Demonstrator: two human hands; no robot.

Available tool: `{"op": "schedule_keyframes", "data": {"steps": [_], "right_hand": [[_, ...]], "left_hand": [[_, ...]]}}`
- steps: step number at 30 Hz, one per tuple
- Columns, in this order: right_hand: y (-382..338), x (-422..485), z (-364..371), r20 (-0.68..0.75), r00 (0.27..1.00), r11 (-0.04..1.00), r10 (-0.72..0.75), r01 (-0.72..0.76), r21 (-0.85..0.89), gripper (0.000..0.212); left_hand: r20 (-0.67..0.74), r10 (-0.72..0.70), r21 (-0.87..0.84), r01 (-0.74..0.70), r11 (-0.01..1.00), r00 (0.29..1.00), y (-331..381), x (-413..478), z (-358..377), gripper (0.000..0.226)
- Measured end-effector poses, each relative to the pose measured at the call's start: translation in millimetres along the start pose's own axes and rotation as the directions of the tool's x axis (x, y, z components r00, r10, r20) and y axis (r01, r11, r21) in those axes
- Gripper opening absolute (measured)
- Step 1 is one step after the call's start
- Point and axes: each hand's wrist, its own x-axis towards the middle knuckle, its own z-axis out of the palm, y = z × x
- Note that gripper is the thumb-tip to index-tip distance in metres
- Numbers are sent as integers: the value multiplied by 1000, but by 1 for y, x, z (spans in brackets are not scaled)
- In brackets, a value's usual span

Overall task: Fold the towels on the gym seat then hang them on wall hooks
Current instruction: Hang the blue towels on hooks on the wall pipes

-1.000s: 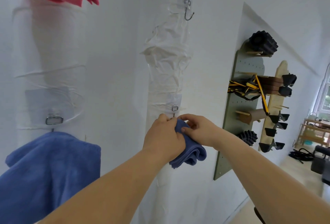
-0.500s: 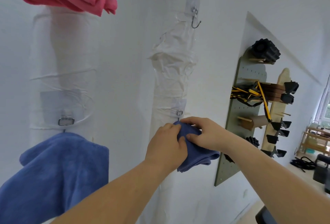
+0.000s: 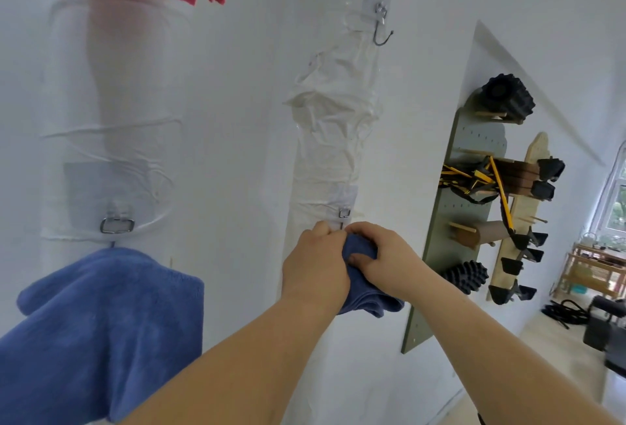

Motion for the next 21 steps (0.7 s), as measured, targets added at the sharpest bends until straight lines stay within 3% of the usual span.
{"op": "schedule_keyframes", "data": {"steps": [7, 14, 21], "right_hand": [[-18, -1, -17, 138, 989, 995, 47, -34, -96, 43], [-36, 0, -24, 133, 984, 989, 122, -110, -95, 56], [-38, -8, -34, 22, 992, 989, 124, -122, -87, 50]], "left_hand": [[182, 27, 59, -38, 998, 983, 15, -11, -26, 35], [129, 14, -5, -14, 1000, 991, 15, -36, -43, 33], [183, -40, 65, 29, 997, 982, 7, -39, -54, 28]]}}
